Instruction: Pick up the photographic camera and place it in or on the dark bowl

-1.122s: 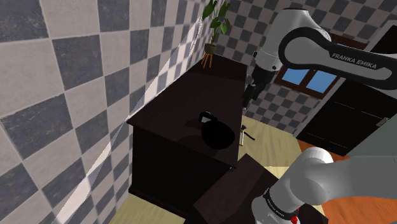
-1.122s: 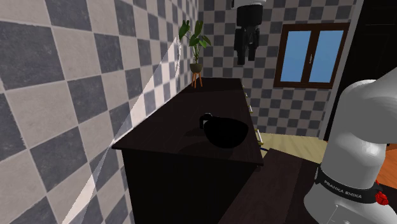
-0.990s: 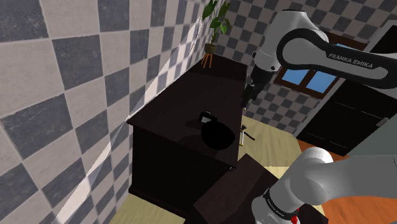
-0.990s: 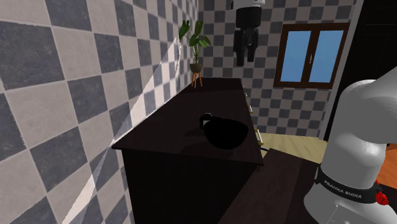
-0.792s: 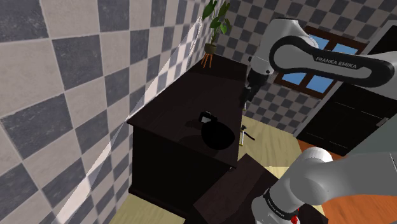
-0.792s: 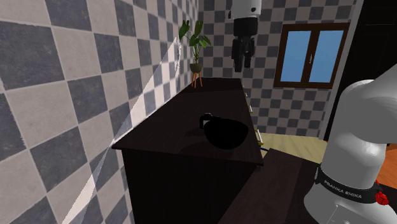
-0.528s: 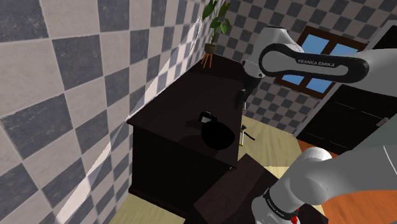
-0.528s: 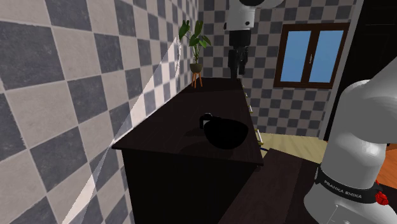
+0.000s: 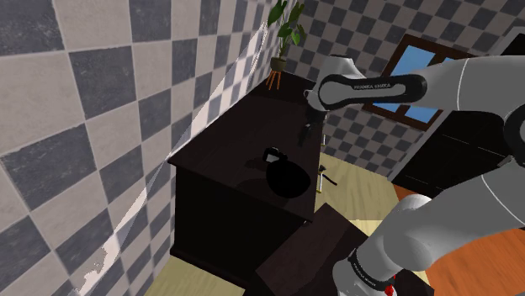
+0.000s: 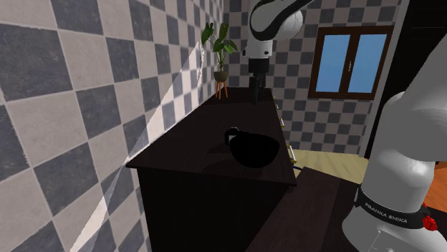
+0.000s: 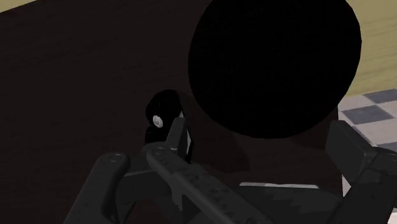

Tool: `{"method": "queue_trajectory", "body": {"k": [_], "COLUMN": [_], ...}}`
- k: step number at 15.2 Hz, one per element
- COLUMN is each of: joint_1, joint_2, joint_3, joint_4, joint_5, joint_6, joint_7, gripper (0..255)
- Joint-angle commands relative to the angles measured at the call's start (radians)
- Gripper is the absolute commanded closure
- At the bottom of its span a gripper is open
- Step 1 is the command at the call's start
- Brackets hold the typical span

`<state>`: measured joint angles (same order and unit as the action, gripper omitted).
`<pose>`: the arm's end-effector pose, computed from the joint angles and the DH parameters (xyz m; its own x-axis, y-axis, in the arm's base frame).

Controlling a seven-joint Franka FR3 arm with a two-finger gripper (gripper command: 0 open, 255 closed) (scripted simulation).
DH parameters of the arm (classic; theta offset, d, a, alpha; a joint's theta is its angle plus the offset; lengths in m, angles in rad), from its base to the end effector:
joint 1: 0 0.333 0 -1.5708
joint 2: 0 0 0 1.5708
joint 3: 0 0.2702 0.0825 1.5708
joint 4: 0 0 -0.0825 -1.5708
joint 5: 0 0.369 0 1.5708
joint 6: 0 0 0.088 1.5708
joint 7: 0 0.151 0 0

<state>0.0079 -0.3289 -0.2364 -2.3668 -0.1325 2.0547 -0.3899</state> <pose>0.4350 -0.1110 0.3692 0.9727 0.2321 -0.0074 0.2322 -0.9717 0.0425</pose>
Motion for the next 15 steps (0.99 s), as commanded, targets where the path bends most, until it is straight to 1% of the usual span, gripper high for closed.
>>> {"method": "queue_trajectory", "body": {"k": [1,4,8,11,15], "joint_1": [0.003,0.007,0.002,-0.014,-0.051], "joint_2": [0.086,0.204,0.369,0.494,0.659], "joint_3": [-0.029,-0.06,-0.082,-0.082,-0.061], "joint_4": [0.035,0.087,0.176,0.258,0.388], "joint_5": [0.016,0.055,0.127,0.187,0.26], "joint_6": [0.053,0.116,0.182,0.214,0.235], "joint_7": [-0.061,-0.147,-0.269,-0.358,-0.464], "gripper": [0,0,0,0,0]}}
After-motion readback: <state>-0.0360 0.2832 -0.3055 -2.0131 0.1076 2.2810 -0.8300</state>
